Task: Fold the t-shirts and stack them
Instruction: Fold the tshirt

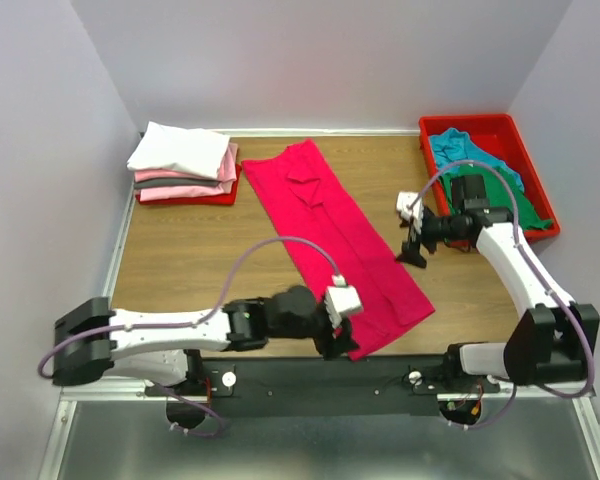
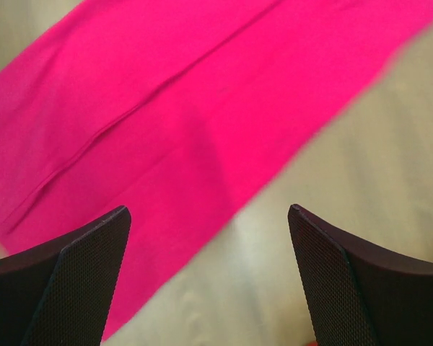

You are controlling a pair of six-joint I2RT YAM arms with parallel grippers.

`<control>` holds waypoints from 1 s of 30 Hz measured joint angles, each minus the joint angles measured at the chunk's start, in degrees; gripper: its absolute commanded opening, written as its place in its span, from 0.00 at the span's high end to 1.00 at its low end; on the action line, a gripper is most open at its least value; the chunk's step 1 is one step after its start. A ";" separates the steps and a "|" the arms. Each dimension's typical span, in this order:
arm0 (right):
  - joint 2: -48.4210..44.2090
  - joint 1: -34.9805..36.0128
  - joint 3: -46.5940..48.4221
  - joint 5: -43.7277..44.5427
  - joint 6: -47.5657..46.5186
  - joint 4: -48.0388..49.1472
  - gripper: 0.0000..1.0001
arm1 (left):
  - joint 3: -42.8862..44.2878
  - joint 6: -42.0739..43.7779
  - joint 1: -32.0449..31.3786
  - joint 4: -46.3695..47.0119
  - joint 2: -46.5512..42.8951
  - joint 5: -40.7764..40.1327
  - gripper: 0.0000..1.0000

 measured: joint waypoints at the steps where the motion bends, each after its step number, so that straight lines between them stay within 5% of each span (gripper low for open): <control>1: -2.43 0.39 -2.78 0.24 -3.45 -2.69 0.05 | -0.02 0.68 -3.15 0.83 2.49 -0.79 0.36; 9: -11.23 0.96 -14.19 4.11 -16.79 -14.71 0.06 | 3.26 4.66 -16.09 6.56 21.73 -9.07 0.45; 30: -14.08 0.96 -16.41 5.35 -17.94 -17.49 0.06 | 10.86 1.95 -16.37 2.78 35.23 -22.32 0.58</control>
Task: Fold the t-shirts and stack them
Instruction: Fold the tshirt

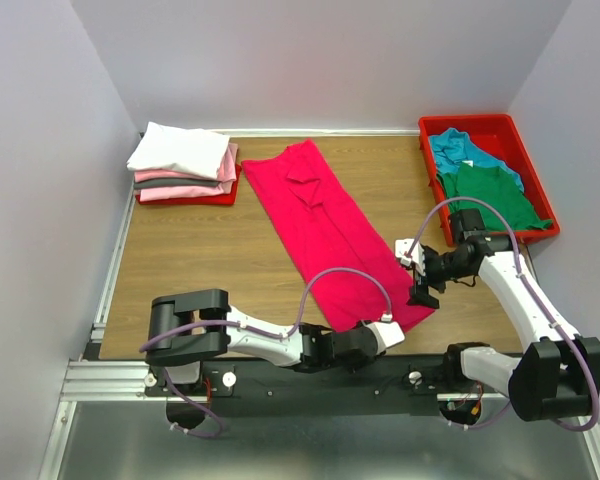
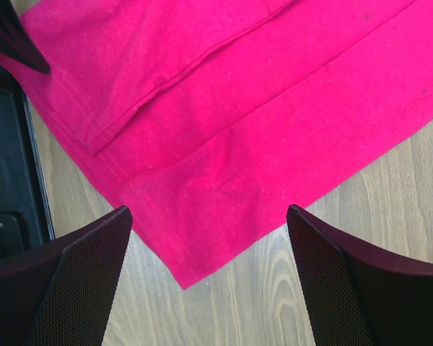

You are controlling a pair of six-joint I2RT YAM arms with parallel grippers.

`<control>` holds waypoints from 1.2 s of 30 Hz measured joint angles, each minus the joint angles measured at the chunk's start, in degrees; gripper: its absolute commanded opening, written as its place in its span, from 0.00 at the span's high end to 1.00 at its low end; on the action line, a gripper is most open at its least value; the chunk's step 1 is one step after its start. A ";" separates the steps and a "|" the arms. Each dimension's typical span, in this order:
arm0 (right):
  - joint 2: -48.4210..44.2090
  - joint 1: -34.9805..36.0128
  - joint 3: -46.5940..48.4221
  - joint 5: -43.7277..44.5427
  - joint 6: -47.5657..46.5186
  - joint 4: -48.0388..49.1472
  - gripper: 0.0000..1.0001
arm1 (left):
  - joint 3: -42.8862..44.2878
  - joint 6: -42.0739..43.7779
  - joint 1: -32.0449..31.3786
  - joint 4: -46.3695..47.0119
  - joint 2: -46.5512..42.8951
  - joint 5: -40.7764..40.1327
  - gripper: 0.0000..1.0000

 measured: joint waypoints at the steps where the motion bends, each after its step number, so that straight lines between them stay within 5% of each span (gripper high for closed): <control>1: 0.00 0.00 0.00 0.00 0.00 -0.02 0.06 | 0.04 -0.26 0.11 -0.42 0.28 -0.55 0.59; 14: -0.22 0.00 -0.66 0.63 0.17 -0.81 0.07 | 0.37 -0.72 0.22 -2.27 0.61 -2.69 0.77; 21: -1.75 0.00 -1.27 3.52 -2.51 -2.54 0.09 | 0.37 -0.74 0.24 -2.47 0.44 -2.43 1.00; 36: 0.83 0.00 -7.04 10.73 -15.37 -4.72 0.23 | -0.20 -4.39 0.26 -5.22 -2.16 1.68 1.00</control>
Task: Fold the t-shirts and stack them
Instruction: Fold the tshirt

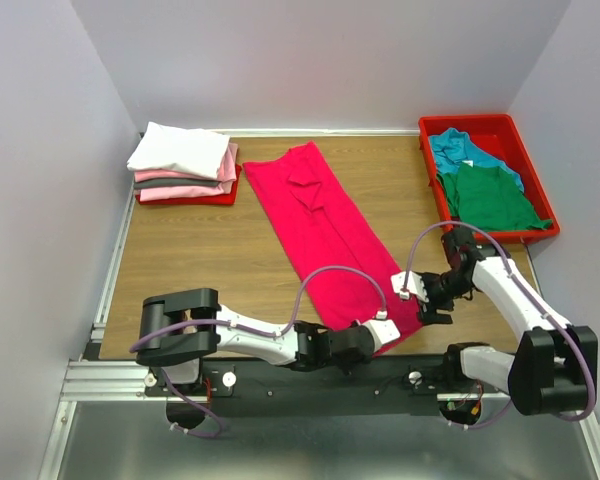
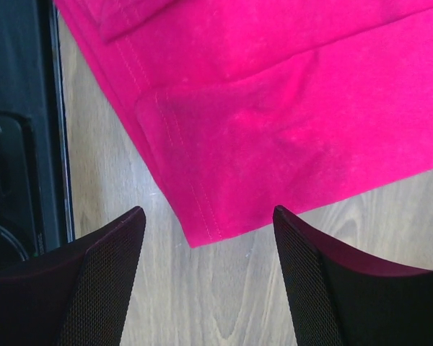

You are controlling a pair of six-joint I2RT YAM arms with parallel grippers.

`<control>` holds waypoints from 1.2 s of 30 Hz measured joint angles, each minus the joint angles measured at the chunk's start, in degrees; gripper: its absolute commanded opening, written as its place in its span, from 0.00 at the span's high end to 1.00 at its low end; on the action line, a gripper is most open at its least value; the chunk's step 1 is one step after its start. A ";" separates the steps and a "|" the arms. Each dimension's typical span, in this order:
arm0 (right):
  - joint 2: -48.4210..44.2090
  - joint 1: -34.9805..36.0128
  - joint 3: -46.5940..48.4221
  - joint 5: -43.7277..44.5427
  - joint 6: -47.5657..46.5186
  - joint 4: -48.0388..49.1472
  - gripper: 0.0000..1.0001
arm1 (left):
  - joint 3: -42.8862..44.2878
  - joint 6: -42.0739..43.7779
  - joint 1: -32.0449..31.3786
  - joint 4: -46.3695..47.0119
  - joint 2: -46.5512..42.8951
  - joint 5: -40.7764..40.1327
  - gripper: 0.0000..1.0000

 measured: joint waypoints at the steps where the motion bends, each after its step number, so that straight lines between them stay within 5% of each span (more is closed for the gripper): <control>1: 0.42 0.00 0.00 0.20 -0.48 -0.09 0.24 | -0.13 -0.17 0.02 -0.07 -0.11 0.11 1.00; 13: 3.67 0.76 -0.24 7.61 -14.21 -2.78 0.32 | -2.49 -5.68 1.60 0.81 -1.36 2.16 1.00; 24: 3.15 9.29 -5.92 11.65 -20.00 0.76 0.41 | -2.54 -9.05 1.99 1.27 -1.38 3.02 1.00; 29: 2.25 10.67 -7.04 12.24 -19.15 3.23 0.59 | -3.04 -10.43 2.23 2.29 -1.53 3.41 1.00; 30: 2.05 10.69 -7.15 12.35 -18.71 3.39 0.72 | -3.23 -10.60 2.25 2.54 -1.64 3.52 1.00; 33: 1.66 10.73 -7.63 12.59 -16.98 4.57 0.90 | -3.96 -11.23 2.25 3.17 -1.97 4.17 1.00; 36: 0.85 10.93 -7.74 12.59 -15.52 5.66 0.95 | -4.44 -11.82 2.45 3.96 -2.14 4.59 1.00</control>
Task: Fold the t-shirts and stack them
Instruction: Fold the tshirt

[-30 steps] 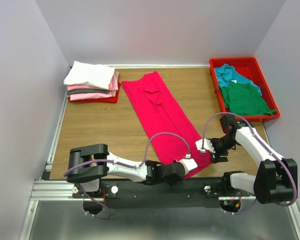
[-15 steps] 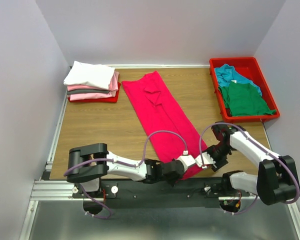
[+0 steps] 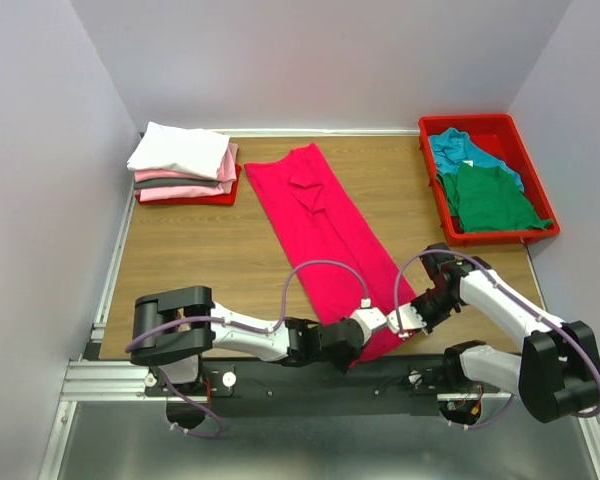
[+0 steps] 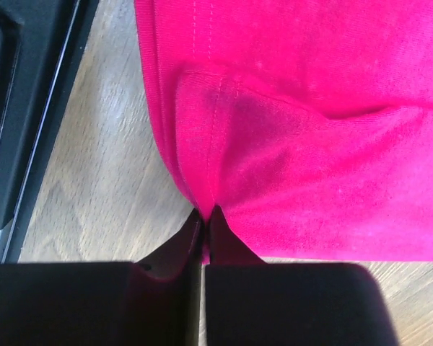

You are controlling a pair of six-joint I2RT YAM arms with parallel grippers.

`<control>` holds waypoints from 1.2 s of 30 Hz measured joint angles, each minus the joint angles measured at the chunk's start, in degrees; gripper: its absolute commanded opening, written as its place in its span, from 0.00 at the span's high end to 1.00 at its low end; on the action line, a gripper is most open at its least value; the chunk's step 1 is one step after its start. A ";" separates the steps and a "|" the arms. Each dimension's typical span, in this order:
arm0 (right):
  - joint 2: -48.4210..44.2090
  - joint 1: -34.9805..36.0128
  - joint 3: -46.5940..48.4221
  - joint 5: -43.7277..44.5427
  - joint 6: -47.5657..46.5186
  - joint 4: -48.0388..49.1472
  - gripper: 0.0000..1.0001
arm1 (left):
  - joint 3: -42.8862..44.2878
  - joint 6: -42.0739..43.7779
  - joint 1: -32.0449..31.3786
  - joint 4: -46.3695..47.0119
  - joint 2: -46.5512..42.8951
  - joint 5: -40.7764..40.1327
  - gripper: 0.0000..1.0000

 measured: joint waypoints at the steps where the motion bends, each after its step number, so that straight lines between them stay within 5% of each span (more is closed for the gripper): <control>1: -0.28 0.02 -0.09 -0.02 0.63 0.20 0.97 | -0.24 -0.13 0.20 0.35 -0.07 0.09 1.00; 7: 0.04 0.02 1.73 -1.42 4.48 -0.59 1.00 | -2.32 -0.94 2.10 1.14 -3.37 1.33 1.00; 12: 2.56 0.02 12.13 -5.64 9.11 -2.99 1.00 | -4.20 -1.01 6.62 1.11 -10.16 2.64 1.00; 21: 19.15 0.09 33.81 -13.27 23.08 0.81 1.00 | -5.68 0.76 24.90 1.55 -21.92 6.58 1.00; 29: 39.98 2.21 54.93 -14.43 37.05 9.03 1.00 | -2.32 5.66 43.25 1.05 -18.21 12.15 1.00; 36: 53.90 4.39 70.36 -12.15 45.70 12.44 1.00 | 3.76 10.56 52.09 1.11 -7.50 16.92 1.00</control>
